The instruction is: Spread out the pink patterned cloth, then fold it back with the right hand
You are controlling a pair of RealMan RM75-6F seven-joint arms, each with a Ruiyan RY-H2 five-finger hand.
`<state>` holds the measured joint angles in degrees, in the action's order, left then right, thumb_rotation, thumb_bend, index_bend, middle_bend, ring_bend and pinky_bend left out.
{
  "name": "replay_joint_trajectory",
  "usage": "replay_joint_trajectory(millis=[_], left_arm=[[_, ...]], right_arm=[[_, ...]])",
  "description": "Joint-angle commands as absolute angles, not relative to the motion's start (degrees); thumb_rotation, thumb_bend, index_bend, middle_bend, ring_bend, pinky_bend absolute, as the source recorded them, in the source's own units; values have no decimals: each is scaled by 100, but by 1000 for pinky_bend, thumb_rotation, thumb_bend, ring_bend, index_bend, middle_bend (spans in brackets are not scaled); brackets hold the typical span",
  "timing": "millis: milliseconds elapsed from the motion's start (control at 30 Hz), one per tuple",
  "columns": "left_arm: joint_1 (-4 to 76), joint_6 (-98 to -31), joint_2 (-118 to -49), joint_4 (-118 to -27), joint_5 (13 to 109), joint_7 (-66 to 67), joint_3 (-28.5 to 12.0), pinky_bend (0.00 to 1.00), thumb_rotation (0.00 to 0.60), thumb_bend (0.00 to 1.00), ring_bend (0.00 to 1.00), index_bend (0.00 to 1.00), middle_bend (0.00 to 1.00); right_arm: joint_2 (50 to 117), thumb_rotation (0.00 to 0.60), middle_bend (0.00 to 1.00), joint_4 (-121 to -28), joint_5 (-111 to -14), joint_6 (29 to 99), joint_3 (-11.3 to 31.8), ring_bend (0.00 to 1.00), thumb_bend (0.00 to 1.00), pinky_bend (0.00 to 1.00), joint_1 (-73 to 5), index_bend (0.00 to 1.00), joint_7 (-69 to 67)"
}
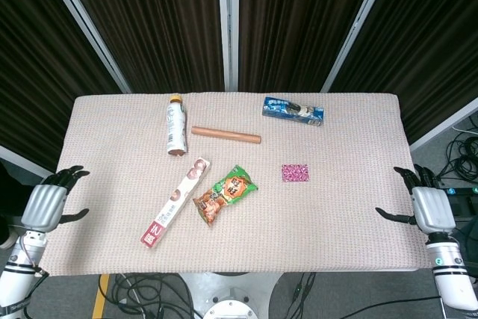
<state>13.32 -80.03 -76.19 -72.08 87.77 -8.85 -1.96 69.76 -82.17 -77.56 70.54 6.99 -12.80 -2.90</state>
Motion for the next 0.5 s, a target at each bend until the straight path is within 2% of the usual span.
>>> replay_joint_trajectory(millis=[33, 67, 167, 267, 367, 433, 500], left_arm=[[1340, -8032, -7578, -7276, 8825, -843, -184, 334, 600, 33, 237, 286, 287], [1340, -8042, -7562, -7306, 8836, -837, -181, 334, 600, 33, 237, 286, 287], [1331, -8075, -7527, -7398, 8854, -831, -177, 334, 600, 32, 237, 286, 287], [1312, -8114, -7486, -7482, 8881, -788, -159, 334, 600, 32, 237, 286, 287], [1282, -8152, -7438, -7559, 8904, -736, -132, 334, 600, 32, 237, 286, 287], [1263, -8158, -7394, -7623, 8910, -727, -112, 335, 600, 33, 237, 286, 287], [1240, -8174, -7351, -7688, 8911, -725, -97, 335, 600, 34, 237, 286, 287]], right_arm=[[7019, 317, 208, -8227, -7747, 7043, 741, 70, 4, 85, -1338, 131, -222], [7039, 318, 239, -8223, -7749, 7038, 759, 110, 4, 134, -1367, 131, -191], [7057, 321, 408, -8263, -7752, 6935, 794, 301, 3, 372, -1484, 132, -122], [6937, 346, 662, -8463, -7718, 6545, 791, 557, 4, 690, -1695, 123, -84], [6817, 389, 810, -8744, -7646, 6199, 821, 720, 7, 843, -1911, 105, 33], [6811, 470, 874, -8919, -7597, 6076, 871, 791, 26, 911, -2047, 111, 171], [6873, 578, 957, -9096, -7432, 5932, 929, 870, 89, 962, -2189, 144, 406]])
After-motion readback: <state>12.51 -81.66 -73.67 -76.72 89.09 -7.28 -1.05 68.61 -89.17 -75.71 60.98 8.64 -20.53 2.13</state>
